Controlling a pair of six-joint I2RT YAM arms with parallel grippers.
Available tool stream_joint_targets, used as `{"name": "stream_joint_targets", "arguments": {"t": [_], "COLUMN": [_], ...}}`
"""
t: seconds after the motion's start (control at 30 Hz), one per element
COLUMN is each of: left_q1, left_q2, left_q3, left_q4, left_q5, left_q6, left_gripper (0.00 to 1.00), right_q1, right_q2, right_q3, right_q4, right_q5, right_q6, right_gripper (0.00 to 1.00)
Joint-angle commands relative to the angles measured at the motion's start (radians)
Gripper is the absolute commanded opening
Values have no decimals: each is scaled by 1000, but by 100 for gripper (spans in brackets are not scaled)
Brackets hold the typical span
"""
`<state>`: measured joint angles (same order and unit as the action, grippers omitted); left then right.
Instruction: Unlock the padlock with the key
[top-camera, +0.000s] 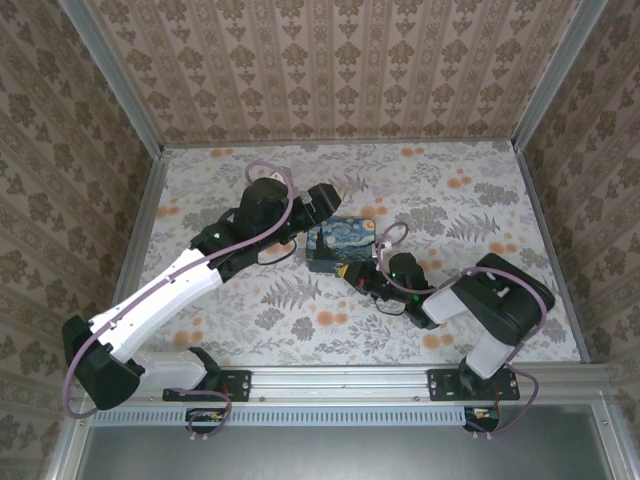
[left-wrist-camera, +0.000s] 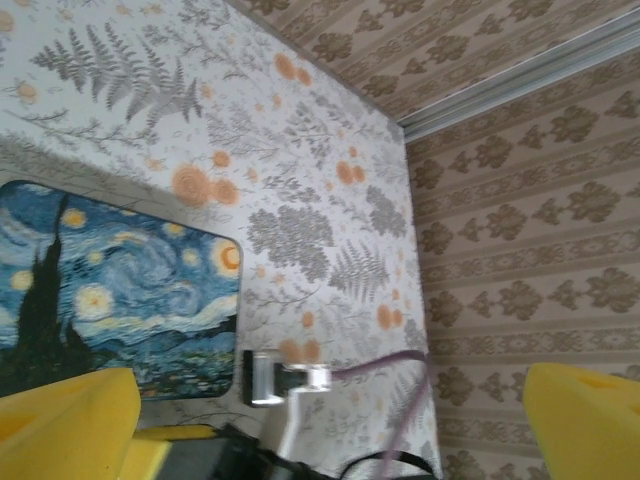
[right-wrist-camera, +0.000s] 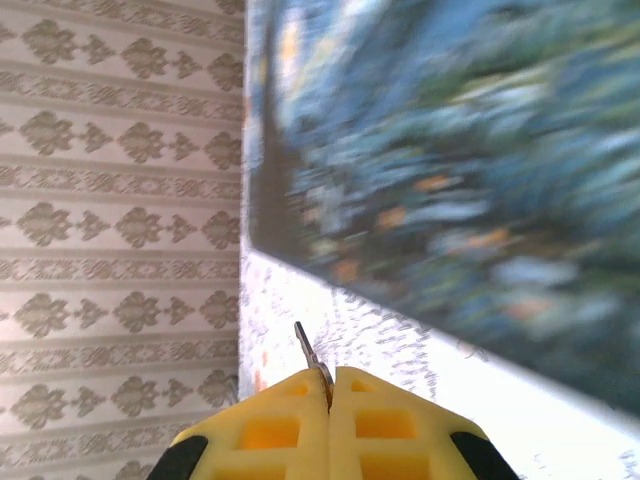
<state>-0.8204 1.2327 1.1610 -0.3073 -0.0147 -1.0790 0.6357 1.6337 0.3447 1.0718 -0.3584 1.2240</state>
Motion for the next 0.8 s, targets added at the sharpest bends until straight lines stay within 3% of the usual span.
{"name": "stream_joint_targets", "arguments": {"t": [0.0,0.13,0.27,0.57,0.77], "left_q1": [20,50,71,52,-1], "left_q2": [-17,-29,-36,94,238], "left_q3": [-80,-206,-348,-477,-470], "left_q4": [-15,38,194,479,557], "left_q5": [-21,9,76,277,293], "left_q6": [71,105,208,459,548], "left_gripper": [100,100,97,89,81], "right_q1": [15,-1,-57,-152,-161], "right_q2": [-152,-327,-364,-206,-101], "right_q3": [-9,27,59,185,250], "right_q4": [-119,-370,-446,-423,-404], "right_q5": [-8,44,52,7,1], "right_q6": [-49,-122,-142,-155,-154], "right_gripper": [0,0,0,0,0]}}
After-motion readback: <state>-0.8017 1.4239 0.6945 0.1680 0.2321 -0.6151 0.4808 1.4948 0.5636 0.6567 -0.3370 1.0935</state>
